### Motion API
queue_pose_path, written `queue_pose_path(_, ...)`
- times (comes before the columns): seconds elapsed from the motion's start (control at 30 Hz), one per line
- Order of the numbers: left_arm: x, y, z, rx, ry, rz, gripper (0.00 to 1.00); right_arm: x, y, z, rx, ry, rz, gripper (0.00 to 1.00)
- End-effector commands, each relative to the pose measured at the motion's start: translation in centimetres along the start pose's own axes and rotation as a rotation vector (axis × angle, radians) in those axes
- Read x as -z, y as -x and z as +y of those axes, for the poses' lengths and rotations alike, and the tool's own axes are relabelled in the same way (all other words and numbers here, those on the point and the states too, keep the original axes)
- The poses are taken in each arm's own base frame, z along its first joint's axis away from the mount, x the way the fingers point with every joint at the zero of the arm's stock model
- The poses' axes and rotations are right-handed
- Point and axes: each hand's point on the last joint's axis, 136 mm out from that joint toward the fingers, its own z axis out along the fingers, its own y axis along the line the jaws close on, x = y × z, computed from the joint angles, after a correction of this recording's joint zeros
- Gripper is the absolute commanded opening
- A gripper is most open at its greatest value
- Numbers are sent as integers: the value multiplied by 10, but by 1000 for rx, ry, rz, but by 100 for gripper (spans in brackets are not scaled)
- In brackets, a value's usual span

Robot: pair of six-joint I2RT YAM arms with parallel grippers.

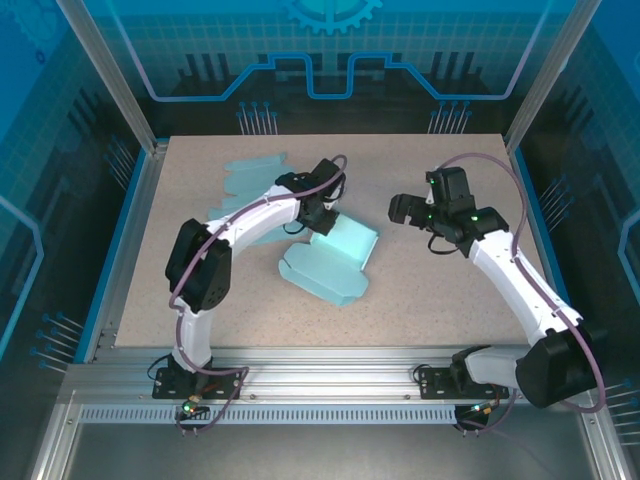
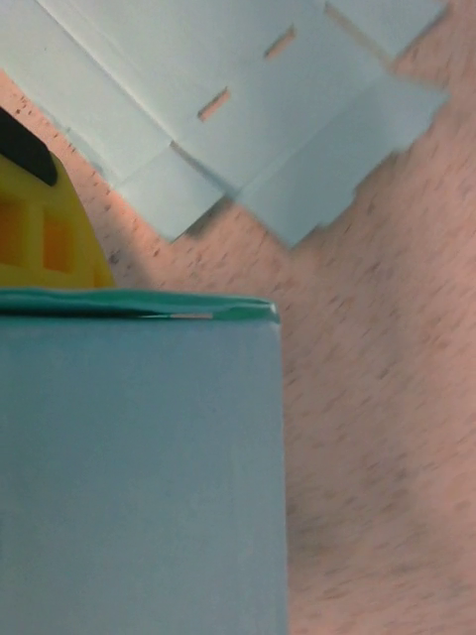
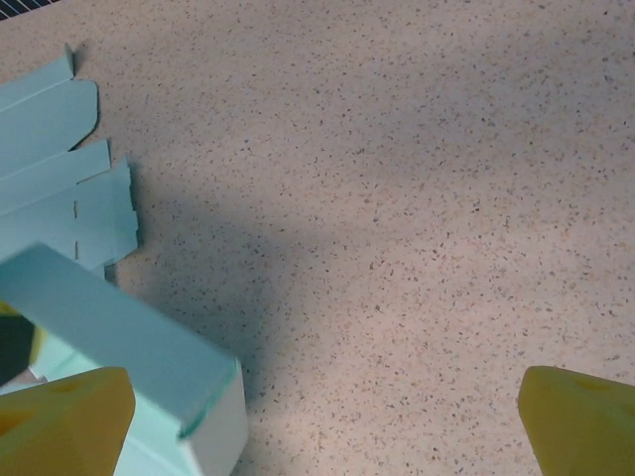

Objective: Fold the paper box

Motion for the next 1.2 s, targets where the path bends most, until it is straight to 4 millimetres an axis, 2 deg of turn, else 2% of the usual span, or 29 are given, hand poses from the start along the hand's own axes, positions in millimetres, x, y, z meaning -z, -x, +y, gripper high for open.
queue_pose_path(0.0,-4,-31,-22,-202,-105,164,1,-1,-12,2,-9,78,70,100)
queue_pose_path(0.17,-16,-29,-27,-300,-100,225,0,-12,-18,2,-27,102,112,100)
queue_pose_path(0.47,-50,-16,-14,-438,39,317,2,-22,-27,-7,-57,96,138,100)
queue_pose_path(0.83,-87,0,6,-585,316,335,0,-20,-25,-13,-88,101,109,100)
queue_pose_path(1.13,-111,23,-4,-657,396,220,2,-12,-24,-23,-120,85,77,100)
queue_pose_path(1.17,-112,26,-4,-666,403,209,5,-11,-23,-24,-121,84,73,100)
